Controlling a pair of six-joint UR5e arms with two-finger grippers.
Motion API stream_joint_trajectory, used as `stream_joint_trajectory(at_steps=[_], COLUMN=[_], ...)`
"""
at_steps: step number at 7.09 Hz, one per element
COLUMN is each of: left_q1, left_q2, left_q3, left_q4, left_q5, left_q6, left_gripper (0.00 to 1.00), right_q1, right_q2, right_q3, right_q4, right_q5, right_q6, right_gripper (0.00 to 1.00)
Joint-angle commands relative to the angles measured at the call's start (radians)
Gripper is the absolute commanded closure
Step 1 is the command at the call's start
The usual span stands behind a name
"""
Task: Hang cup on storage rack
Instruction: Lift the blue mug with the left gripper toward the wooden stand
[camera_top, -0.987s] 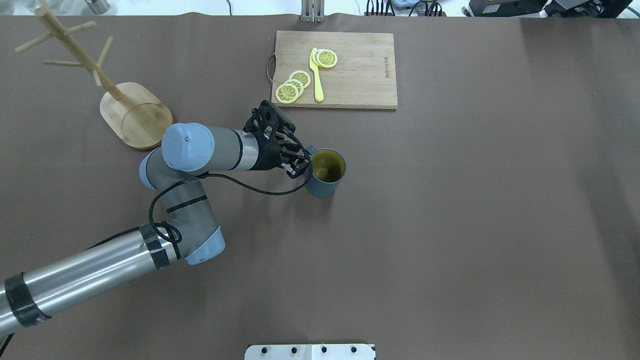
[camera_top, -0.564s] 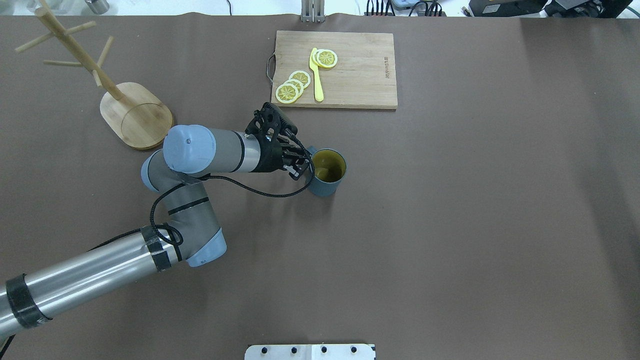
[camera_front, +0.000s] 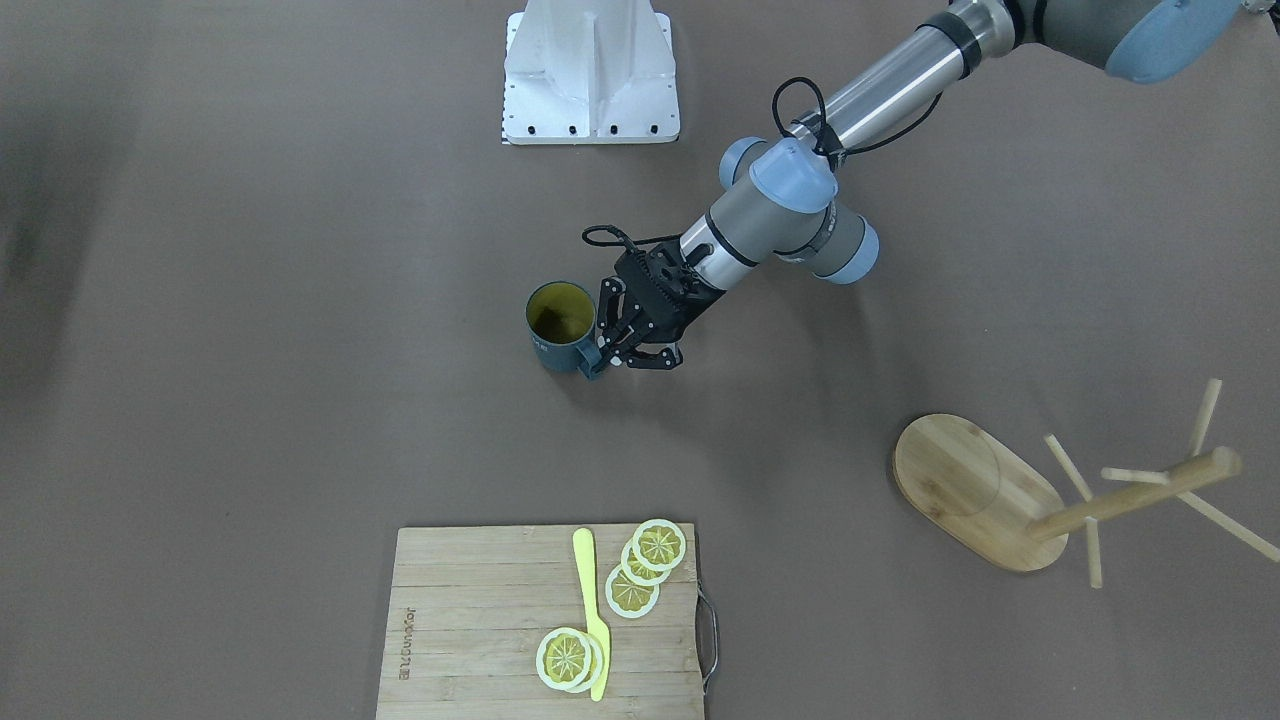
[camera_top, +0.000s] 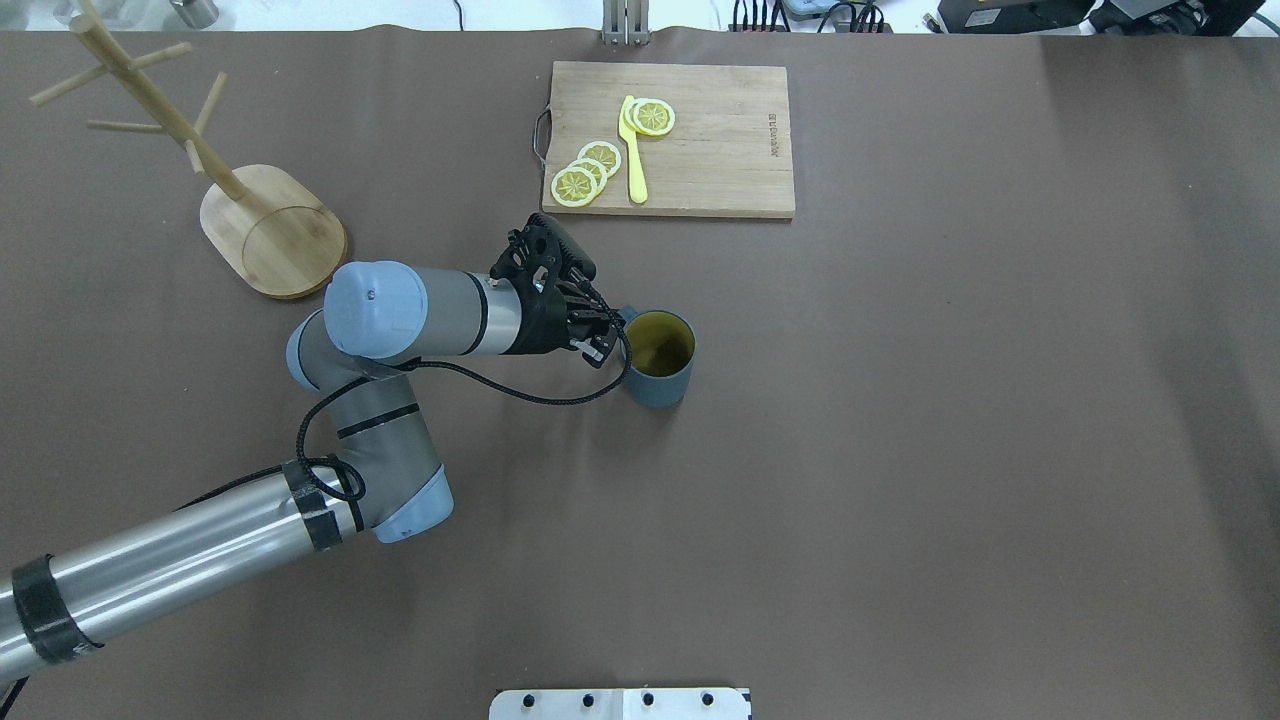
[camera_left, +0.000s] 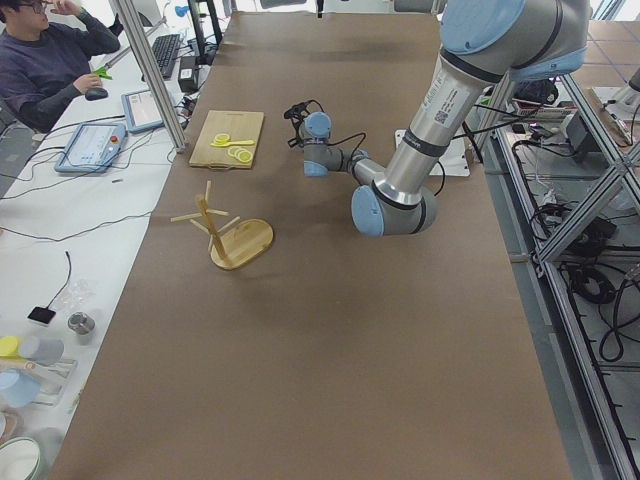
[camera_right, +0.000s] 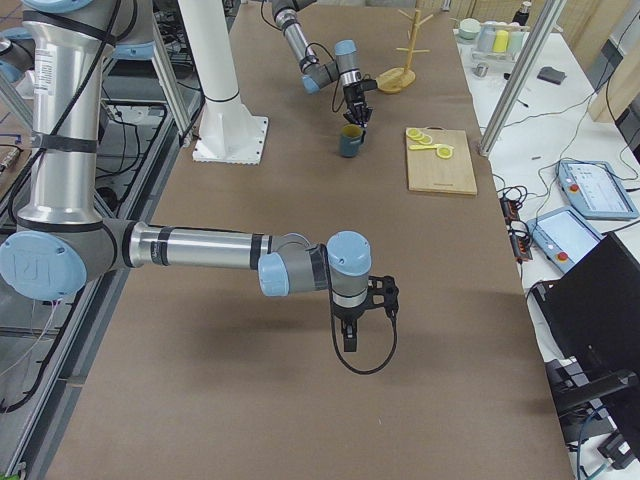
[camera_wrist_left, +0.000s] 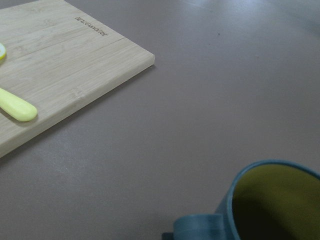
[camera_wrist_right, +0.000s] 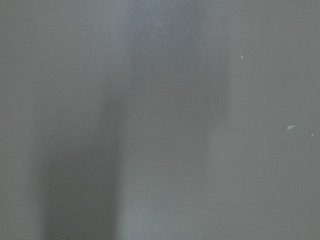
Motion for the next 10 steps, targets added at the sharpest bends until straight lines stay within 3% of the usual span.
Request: stream_joint_trajectory(at_steps=[1, 4, 6, 9, 10], left_q1=[-0.017, -0.111, -0.166, -0.302, -0.342], left_q2=[0.005, 0.019, 0.019, 0.04, 0.042], left_q3=[-0.003, -0.023, -0.034, -0.032, -0.032], left_q4=[-0.048, -0.053, -0.05, -0.056, -0.056], left_q5=[0.0, 0.002, -0.03, -0.271, -0.306], left_q6=[-0.089, -0.168, -0.427, -0.859, -0.983], left_gripper=[1.0, 1.0, 1.0, 1.0, 1.0], right_q1=[0.0, 0.0, 0.0, 0.0, 0.0], right_q2=[0.0, -0.009, -0.012, -0.01, -0.007], right_q3=[-0.003, -0.001, 0.0, -0.001, -0.006], right_q4=[0.001, 0.004, 0.024, 0.024, 0.026], right_q5=[-0.004, -0.024, -0.033, -0.033, -0.033], right_q6=[-0.002, -0.017, -0.02, -0.02, -0.02], right_gripper=[0.0, 0.0, 0.0, 0.0, 0.0])
